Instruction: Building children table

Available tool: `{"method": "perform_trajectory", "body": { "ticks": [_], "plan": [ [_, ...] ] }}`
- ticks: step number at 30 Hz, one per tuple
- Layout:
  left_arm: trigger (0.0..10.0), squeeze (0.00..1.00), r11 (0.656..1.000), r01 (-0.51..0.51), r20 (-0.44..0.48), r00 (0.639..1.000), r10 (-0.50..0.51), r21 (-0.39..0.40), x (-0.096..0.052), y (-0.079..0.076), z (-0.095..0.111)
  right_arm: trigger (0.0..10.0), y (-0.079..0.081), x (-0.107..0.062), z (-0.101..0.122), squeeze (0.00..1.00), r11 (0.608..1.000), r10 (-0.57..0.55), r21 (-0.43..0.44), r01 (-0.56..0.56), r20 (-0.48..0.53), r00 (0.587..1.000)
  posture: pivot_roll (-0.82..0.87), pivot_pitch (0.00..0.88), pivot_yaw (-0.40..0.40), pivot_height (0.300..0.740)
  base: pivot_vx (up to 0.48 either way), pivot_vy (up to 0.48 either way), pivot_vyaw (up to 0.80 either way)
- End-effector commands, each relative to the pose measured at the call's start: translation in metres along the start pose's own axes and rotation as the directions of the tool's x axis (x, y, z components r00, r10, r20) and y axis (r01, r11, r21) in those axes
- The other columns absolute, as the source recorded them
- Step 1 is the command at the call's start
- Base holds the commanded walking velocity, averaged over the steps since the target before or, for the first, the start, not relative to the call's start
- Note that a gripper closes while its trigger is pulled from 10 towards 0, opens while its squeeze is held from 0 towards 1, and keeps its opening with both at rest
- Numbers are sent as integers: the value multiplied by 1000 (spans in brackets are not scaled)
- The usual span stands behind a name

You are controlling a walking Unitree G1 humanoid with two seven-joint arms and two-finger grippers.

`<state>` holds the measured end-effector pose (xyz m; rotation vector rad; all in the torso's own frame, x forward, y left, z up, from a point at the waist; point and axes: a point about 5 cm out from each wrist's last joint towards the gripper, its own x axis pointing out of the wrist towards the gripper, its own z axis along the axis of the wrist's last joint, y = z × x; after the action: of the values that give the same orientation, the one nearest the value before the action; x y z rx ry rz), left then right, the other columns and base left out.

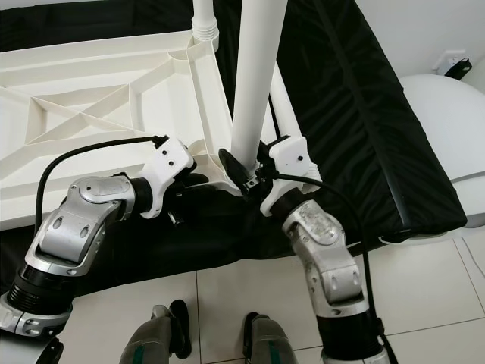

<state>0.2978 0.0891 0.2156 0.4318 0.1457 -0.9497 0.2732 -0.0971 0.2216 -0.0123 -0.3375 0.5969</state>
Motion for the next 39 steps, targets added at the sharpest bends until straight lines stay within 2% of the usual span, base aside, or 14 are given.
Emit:
{"method": "perform_trajectory", "body": {
  "ticks": [1, 5, 11, 14, 19, 27, 28, 29, 30, 39],
  "plan": [
    [10000, 0, 986, -158, -3, 987, 158, -49, 4, 2, -6, 10000, 21, 2, -11, 0, 998, 43, 56, -41, -42, 998, -17, 298, -22, 740, 0, 0, 0],
    [10000, 0, 986, -160, -2, 987, 160, -51, 4, 2, -5, 10000, 24, 2, -12, 0, 999, 17, 38, -15, -43, 999, -18, 296, -23, 740, 0, 0, 0],
    [10000, 0, 985, -165, 3, 986, 165, -55, 4, 2, -5, 10000, 30, 3, -15, 0, 996, -86, 23, 87, -55, 995, -17, 294, -25, 740, 0, 0, 0],
    [10000, 0, 984, -169, 3, 986, 169, -57, 5, 2, -5, 10000, 31, 4, -19, 0, 981, -190, 14, 191, -75, 979, -17, 289, -28, 740, 0, 0, 0],
    [10000, 0, 983, -173, 7, 985, 174, -58, 5, 3, -4, 10000, 33, 5, -24, 0, 959, -279, 27, 283, -101, 955, -15, 284, -30, 740, 0, 0, 0],
    [10000, 0, 982, -179, 11, 984, 180, -58, 4, 4, -4, 10000, 39, 5, -27, 0, 946, -312, 48, 319, -117, 943, -12, 275, -31, 740, 0, 0, 0],
    [10000, 0, 982, -180, 11, 983, 181, -59, 4, 4, -4, 10000, 38, 5, -27, 333, 946, -312, 49, 319, -116, 943, -13, 273, -31, 740, 0, 0, 0],
    [10000, 0, 982, -180, 11, 983, 181, -59, 4, 4, -4, 10000, 38, 5, -27, 333, 946, -312, 49, 319, -116, 943, -13, 273, -31, 740, 0, 0, 0],
    [10000, 0, 982, -180, 11, 983, 181, -58, 4, 4, -4, 10000, 38, 5, -26, 1000, 948, -307, 49, 313, -110, 945, -13, 271, -32, 740, 0, 0, 0],
    [10000, 0, 982, -179, 13, 983, 180, -58, 4, 3, -4, 10000, 27, 3, -17, 1000, 966, -246, 70, 248, -45, 968, -18, 262, -32, 740, 0, 0, 0]
  ]
}}
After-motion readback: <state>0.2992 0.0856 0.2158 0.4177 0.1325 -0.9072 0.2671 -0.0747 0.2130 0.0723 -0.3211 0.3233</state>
